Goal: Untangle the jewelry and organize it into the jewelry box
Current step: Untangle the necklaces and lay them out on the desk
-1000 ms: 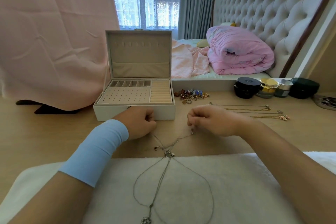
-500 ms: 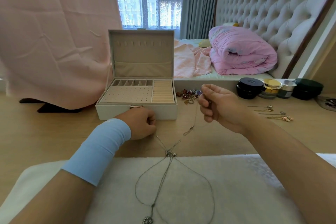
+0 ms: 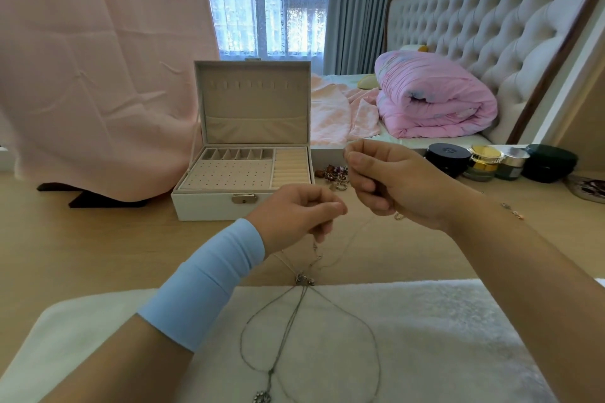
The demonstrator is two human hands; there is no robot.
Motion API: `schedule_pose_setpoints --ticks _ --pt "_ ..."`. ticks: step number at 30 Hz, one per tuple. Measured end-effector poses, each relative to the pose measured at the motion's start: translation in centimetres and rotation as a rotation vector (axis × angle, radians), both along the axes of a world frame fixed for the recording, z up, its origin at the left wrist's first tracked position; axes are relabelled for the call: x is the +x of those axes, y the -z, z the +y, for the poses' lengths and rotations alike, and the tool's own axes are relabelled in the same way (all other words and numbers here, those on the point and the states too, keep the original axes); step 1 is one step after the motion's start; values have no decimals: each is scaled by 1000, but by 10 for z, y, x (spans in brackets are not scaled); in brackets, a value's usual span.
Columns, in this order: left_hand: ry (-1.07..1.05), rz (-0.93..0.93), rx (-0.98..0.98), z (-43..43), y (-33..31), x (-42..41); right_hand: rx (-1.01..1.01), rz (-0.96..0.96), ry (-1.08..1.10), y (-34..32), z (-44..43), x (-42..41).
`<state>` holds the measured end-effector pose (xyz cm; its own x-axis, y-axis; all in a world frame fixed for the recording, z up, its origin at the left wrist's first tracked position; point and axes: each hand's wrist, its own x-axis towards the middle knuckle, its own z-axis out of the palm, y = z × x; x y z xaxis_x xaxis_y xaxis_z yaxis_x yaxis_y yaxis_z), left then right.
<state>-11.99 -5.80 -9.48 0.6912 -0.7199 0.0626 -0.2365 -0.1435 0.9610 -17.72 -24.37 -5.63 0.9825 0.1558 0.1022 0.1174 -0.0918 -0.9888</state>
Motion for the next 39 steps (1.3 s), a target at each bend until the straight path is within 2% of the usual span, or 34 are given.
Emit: schedule_pose_setpoints --ticks 6,12,16,20,25,28,31,36,39 --pt "20 110 -45 21 -9 14 -61 58 90 1 -21 2" --pt "58 409 -363 30 -5 22 59 122 124 17 -37 9" --pt "36 505 -489 29 -2 26 45 124 199 33 -42 16" --pt "-123 416 -496 26 -6 25 81 158 283 40 -48 16" --pt "-329 197 -328 24 -9 19 -33 144 374 39 -46 7" --pt "-382 104 -288 20 -14 14 -31 148 426 40 -46 3" --pt "-390 6 -245 11 -24 7 -84 190 449 42 -52 -4" --pt "-296 -224 -74 -26 -46 -11 -388 308 367 44 -67 -31" --pt "-228 -267 8 -56 -59 -21 -505 344 391 40 -82 -49"
